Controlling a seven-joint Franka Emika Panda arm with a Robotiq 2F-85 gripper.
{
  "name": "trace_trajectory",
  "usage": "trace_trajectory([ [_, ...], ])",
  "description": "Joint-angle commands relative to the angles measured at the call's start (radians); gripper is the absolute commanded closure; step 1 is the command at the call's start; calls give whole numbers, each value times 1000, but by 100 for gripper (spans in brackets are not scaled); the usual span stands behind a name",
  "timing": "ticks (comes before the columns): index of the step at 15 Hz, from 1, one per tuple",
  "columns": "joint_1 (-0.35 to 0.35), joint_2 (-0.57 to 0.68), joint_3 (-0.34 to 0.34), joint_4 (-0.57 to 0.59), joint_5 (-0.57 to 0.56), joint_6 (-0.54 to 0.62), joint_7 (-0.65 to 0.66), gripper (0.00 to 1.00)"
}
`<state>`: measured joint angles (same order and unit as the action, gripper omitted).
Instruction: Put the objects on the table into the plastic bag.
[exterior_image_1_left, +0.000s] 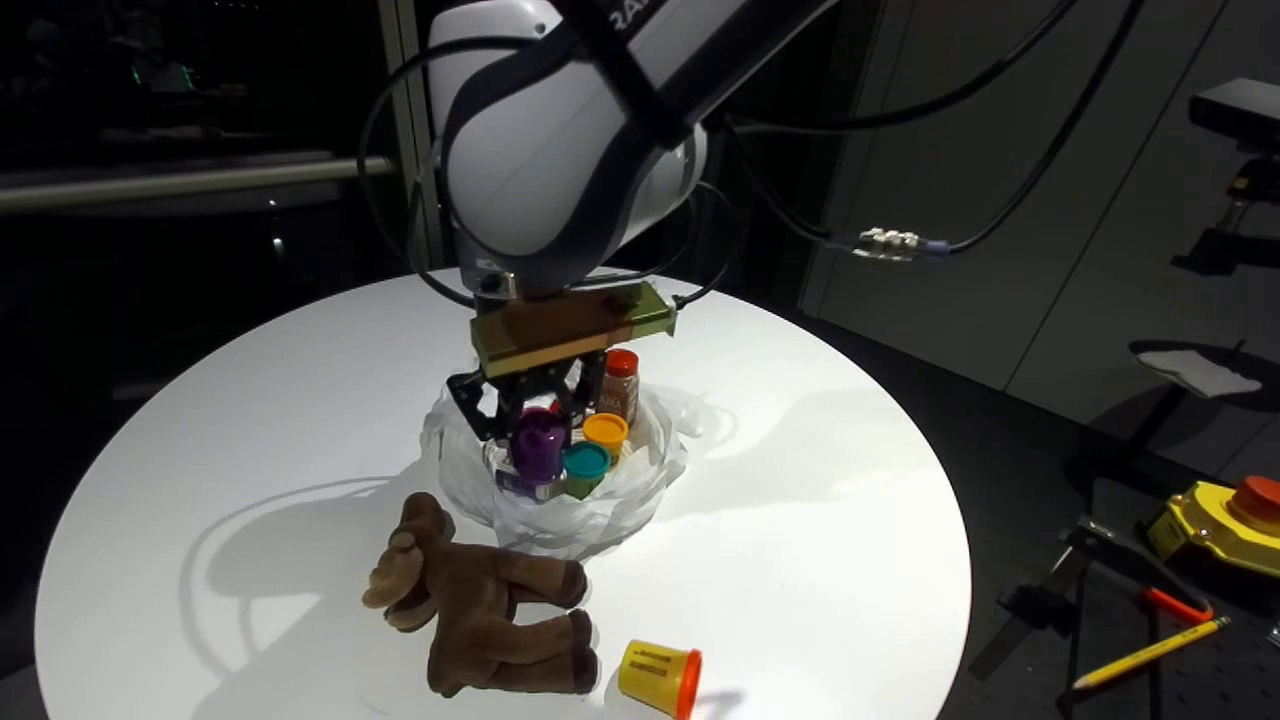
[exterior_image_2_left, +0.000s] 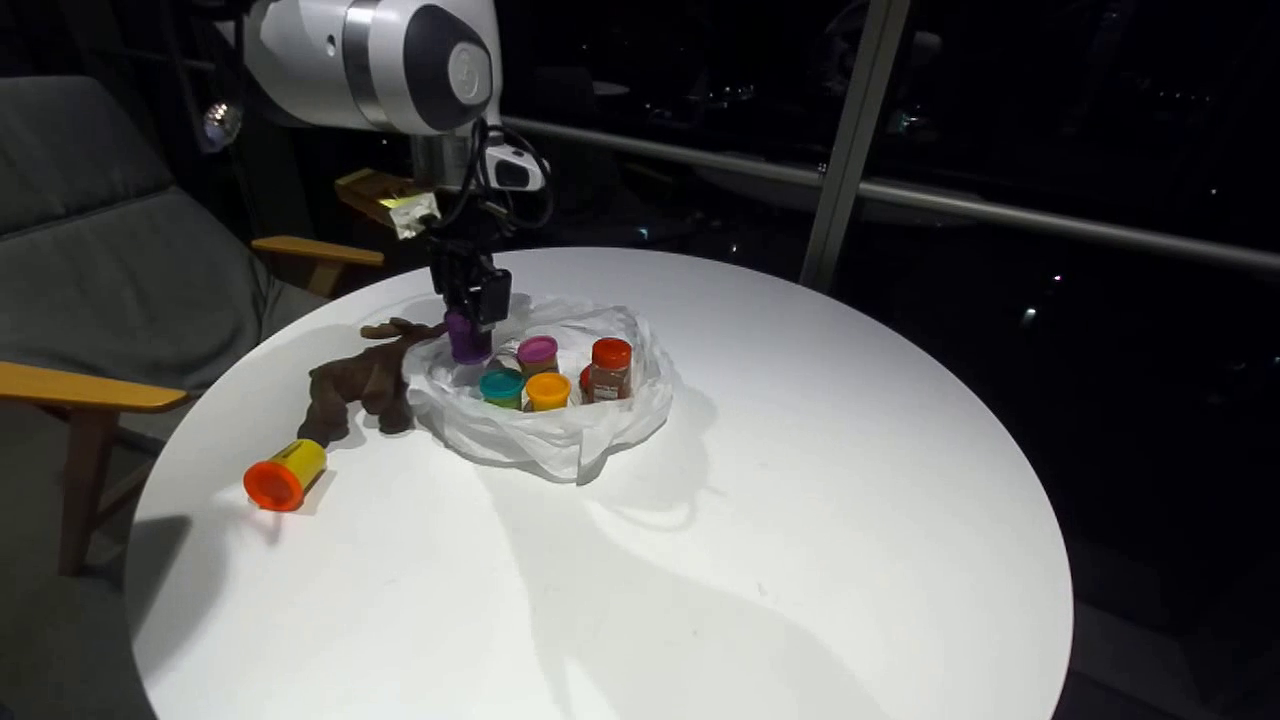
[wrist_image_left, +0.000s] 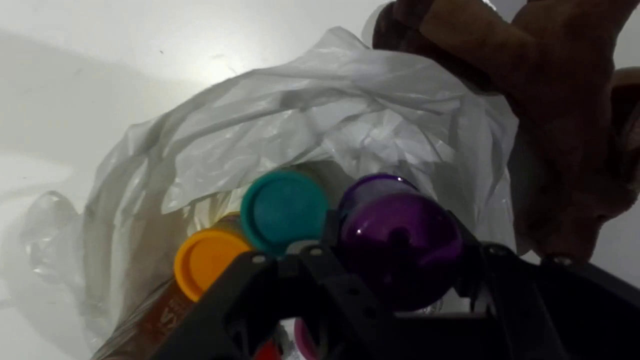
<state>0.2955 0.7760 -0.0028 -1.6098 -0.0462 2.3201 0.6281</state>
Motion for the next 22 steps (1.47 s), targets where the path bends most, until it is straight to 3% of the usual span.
trace_trajectory([
  [1, -18, 139, -22, 214, 31, -28, 10, 76],
  [7, -125, 187, -55, 361, 69, -46, -26, 76],
  [9, -118, 227, -70, 402, 56, -39, 6, 76],
  [18, -190, 240, -44, 406, 67, -89, -142, 76],
  [19, -188, 237, -47, 399, 66, -92, -151, 26],
  [22, -190, 218, -47, 380, 65, -82, -177, 12],
])
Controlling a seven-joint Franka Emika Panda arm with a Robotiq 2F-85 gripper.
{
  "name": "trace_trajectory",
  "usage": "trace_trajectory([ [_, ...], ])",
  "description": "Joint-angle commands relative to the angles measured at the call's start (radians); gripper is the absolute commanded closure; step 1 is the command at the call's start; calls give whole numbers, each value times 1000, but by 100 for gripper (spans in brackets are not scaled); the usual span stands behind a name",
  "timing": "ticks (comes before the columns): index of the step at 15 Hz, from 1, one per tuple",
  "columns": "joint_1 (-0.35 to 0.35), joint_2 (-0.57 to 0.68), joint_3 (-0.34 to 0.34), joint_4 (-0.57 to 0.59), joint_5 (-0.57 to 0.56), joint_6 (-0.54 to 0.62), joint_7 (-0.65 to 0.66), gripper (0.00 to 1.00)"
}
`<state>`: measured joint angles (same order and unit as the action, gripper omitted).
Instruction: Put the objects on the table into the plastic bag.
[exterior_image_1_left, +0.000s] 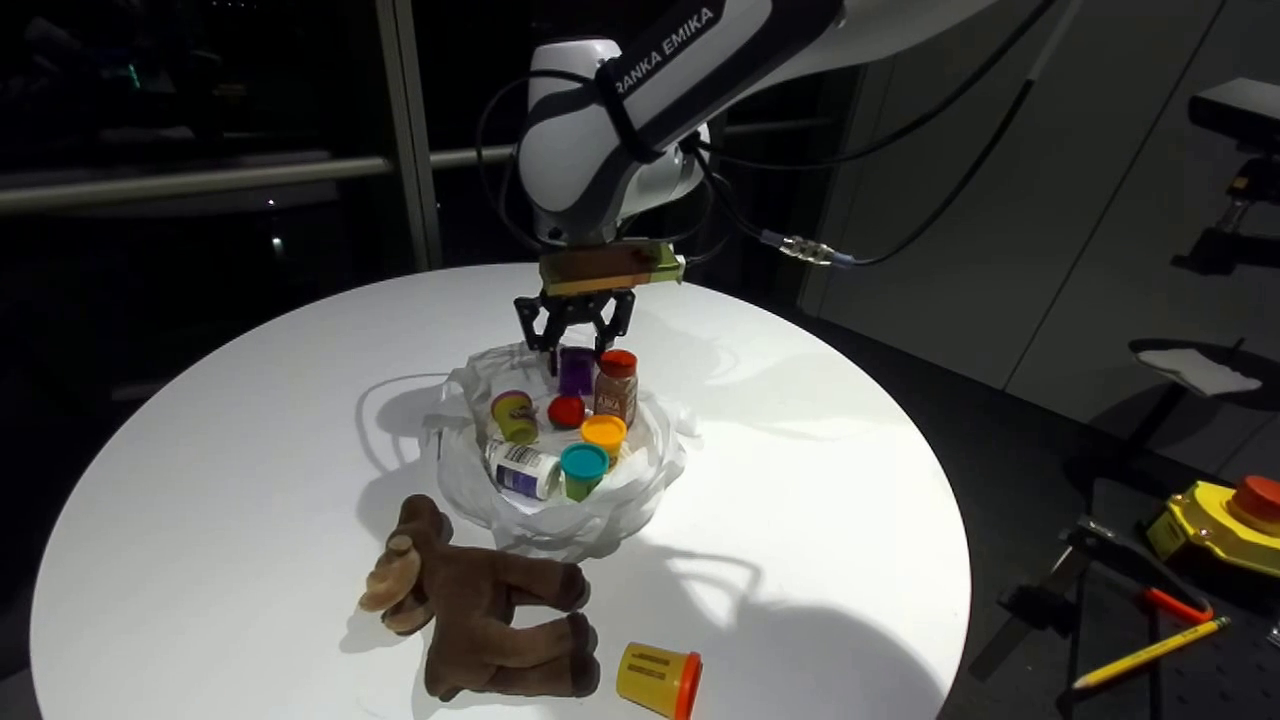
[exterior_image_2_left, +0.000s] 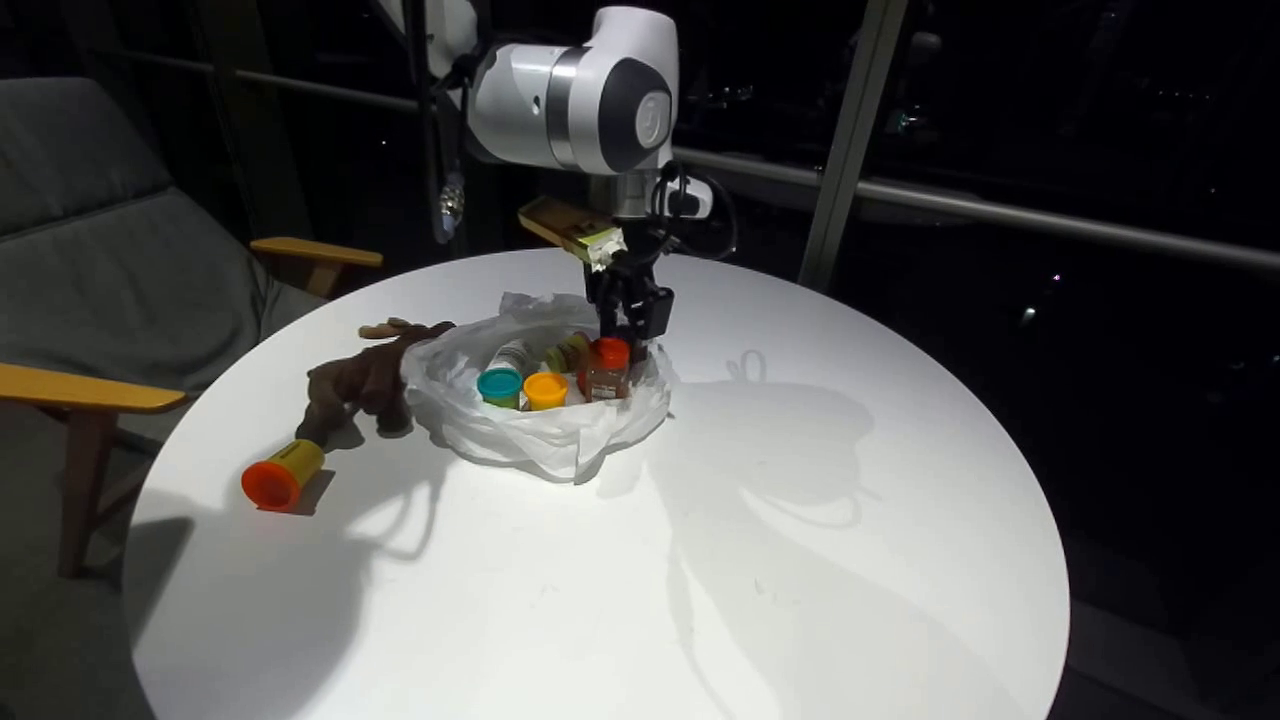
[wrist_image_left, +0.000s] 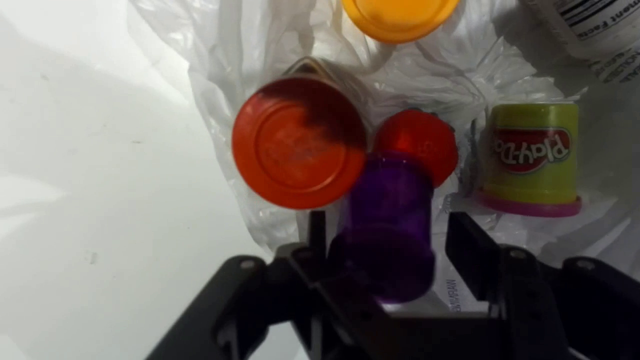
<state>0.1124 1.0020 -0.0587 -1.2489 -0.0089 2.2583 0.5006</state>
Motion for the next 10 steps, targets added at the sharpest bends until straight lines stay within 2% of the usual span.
trace_trajectory([
  [1, -6, -21, 12, 5, 27, -16, -60, 3],
  [2, -9, -47, 19, -17, 30, -17, -78, 0],
  [5, -13, -137, 33, -82, 32, -20, -122, 0],
  [6, 59, -148, 35, -124, 22, 11, -50, 0],
  [10, 162, -259, 31, -250, 1, -61, 67, 0],
])
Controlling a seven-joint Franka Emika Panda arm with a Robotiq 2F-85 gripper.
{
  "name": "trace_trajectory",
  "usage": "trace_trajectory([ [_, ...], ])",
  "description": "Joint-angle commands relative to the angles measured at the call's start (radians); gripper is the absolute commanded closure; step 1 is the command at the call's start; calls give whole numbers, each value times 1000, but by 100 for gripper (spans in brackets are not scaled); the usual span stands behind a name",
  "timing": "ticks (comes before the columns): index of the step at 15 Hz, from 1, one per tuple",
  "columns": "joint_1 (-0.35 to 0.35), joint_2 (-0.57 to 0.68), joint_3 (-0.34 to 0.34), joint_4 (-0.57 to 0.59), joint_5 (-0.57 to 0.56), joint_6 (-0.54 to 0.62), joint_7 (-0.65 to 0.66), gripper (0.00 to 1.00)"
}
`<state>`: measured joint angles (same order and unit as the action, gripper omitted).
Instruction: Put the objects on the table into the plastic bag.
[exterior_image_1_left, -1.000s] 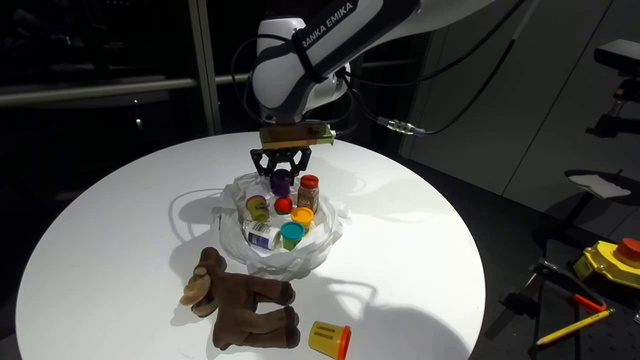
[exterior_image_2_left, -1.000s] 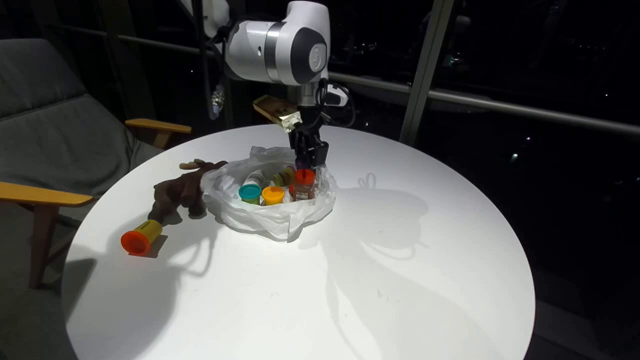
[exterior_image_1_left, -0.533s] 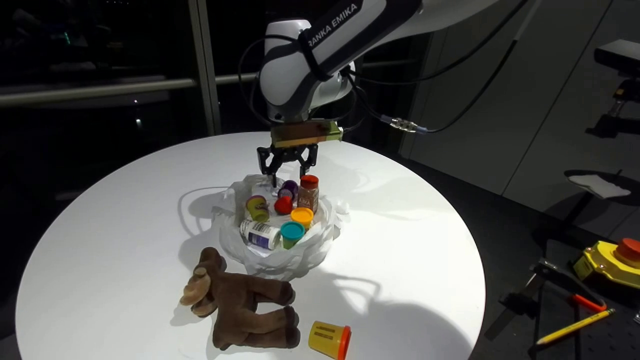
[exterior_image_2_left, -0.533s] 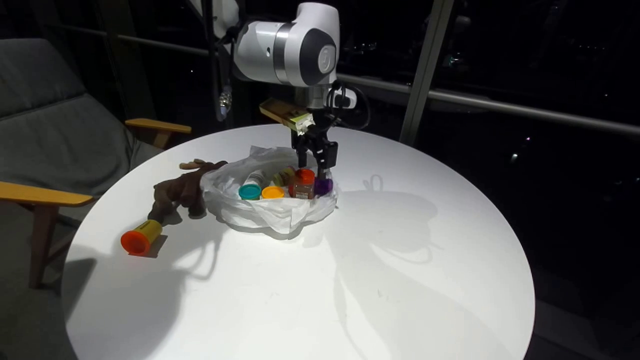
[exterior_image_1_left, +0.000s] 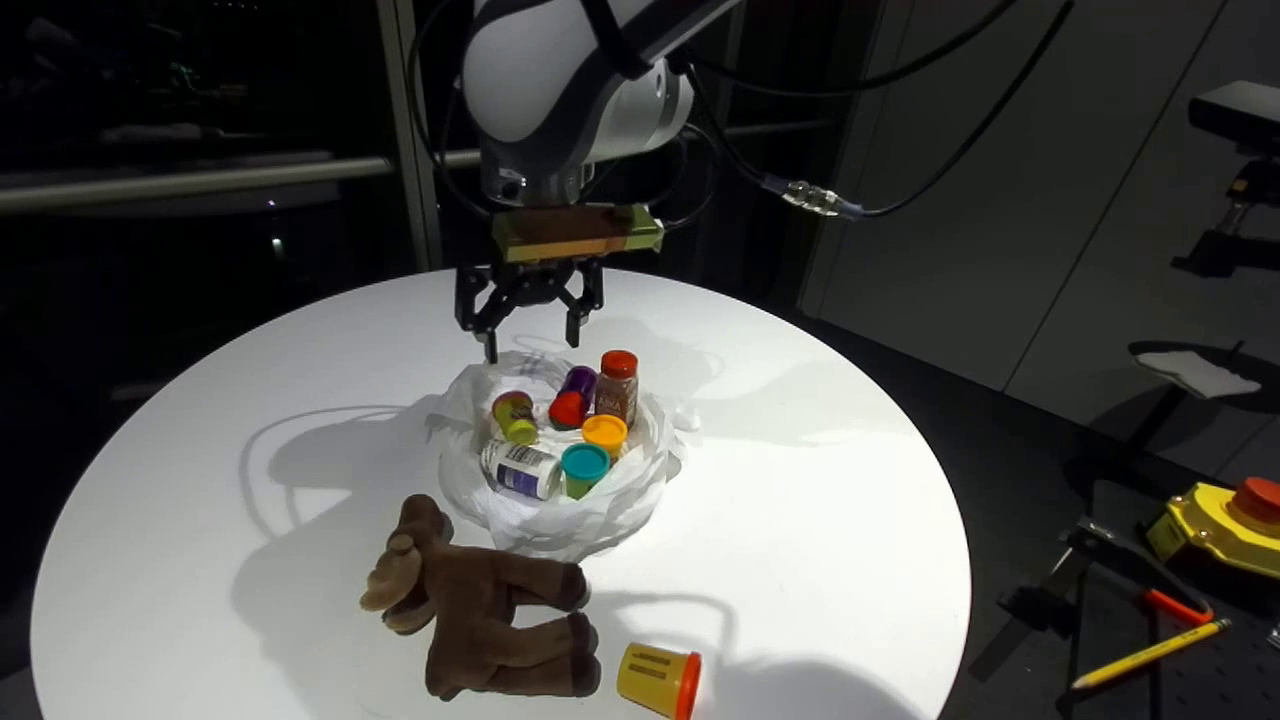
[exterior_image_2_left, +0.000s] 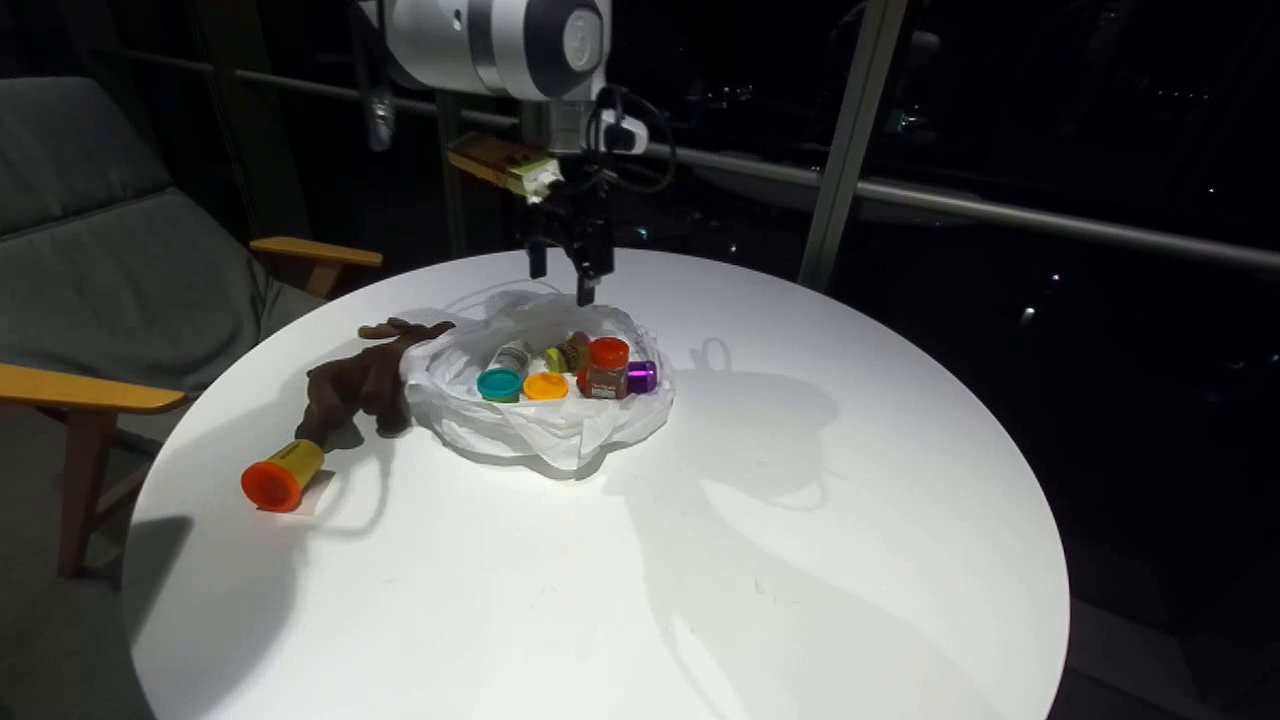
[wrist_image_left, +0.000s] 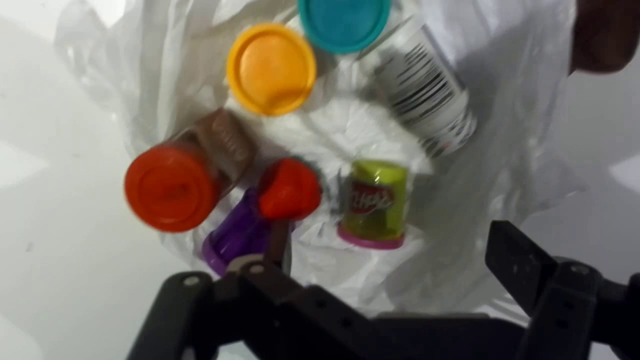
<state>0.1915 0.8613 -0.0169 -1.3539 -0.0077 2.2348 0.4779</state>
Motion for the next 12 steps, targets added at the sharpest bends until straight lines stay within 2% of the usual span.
trace_trajectory([
  [1, 108, -156, -6, -191, 0, -50, 114, 0],
  [3, 162, -198, -11, -269, -28, -61, 163, 0],
  [6, 214, -270, -25, -406, -136, -59, 168, 0],
  [9, 199, -282, -11, -489, -208, -51, 120, 0],
  [12, 164, -276, 22, -546, -197, -42, 42, 0],
])
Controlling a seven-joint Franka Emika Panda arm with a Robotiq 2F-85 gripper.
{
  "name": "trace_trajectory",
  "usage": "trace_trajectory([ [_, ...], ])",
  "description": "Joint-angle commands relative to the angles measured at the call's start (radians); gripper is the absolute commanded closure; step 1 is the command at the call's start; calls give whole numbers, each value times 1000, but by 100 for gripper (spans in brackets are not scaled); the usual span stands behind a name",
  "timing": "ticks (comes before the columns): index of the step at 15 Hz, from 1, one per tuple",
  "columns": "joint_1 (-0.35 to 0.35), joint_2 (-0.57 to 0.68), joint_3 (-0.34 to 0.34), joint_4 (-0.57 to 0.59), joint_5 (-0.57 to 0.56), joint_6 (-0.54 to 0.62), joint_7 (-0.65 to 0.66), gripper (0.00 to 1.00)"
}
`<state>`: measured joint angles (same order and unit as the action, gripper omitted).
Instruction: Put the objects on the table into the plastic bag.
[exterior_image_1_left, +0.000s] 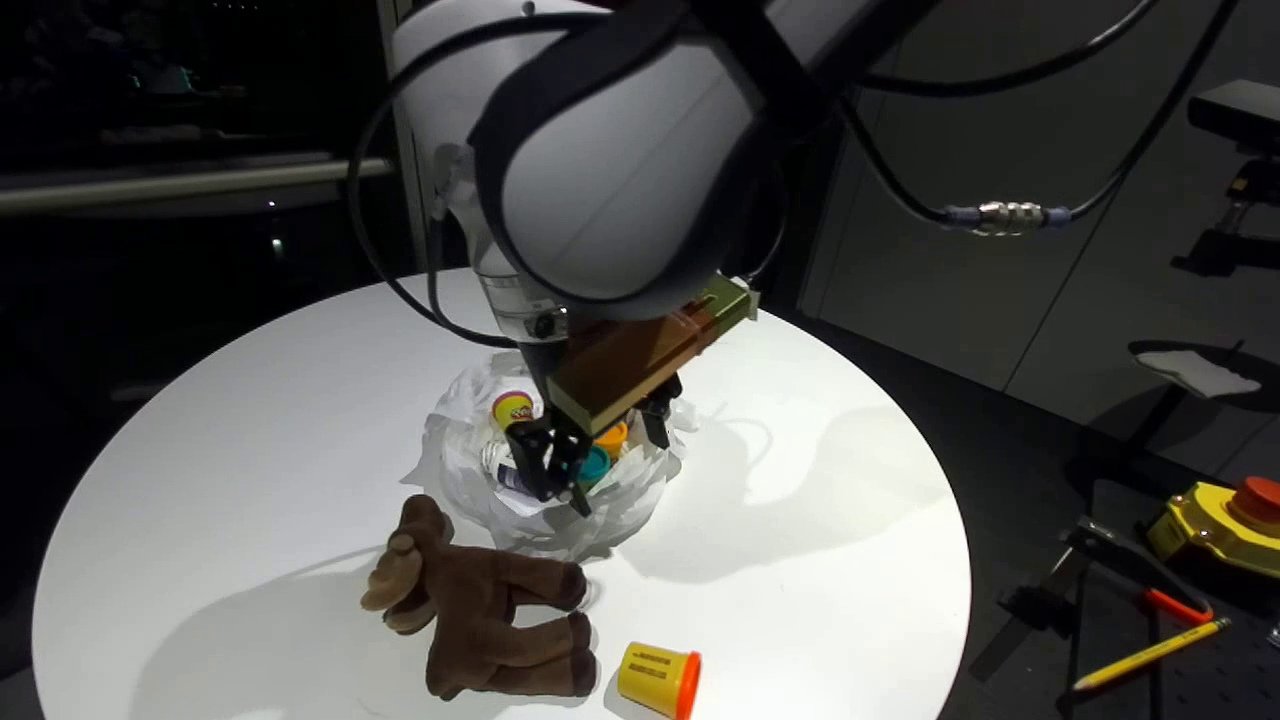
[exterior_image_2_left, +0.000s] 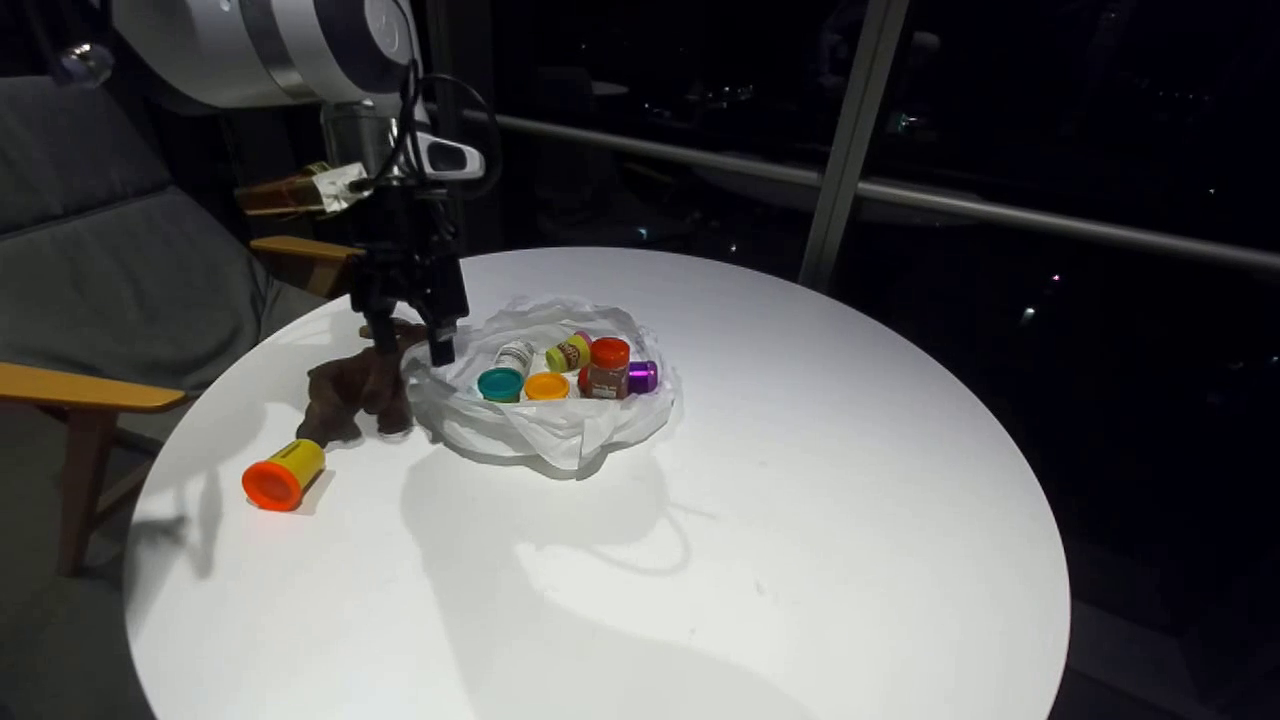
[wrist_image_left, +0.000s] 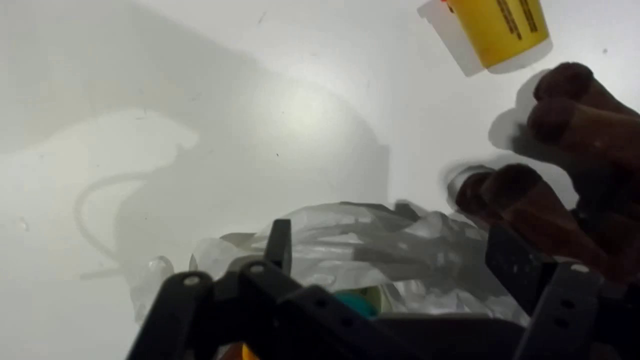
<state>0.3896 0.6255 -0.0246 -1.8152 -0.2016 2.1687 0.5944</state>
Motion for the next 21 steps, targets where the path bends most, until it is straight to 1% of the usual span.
trace_trajectory([
  [1, -44, -53, 40, -113, 8, 38, -106, 0],
  [6, -115, -80, 119, -191, 106, 62, -300, 0],
  [8, -130, -93, 143, -212, 152, 56, -339, 0],
  [13, -122, -113, 183, -269, 238, 98, -343, 0],
  [19, -78, -77, 193, -348, 220, 266, -326, 0],
  [21, -59, -57, 185, -371, 210, 356, -312, 0],
])
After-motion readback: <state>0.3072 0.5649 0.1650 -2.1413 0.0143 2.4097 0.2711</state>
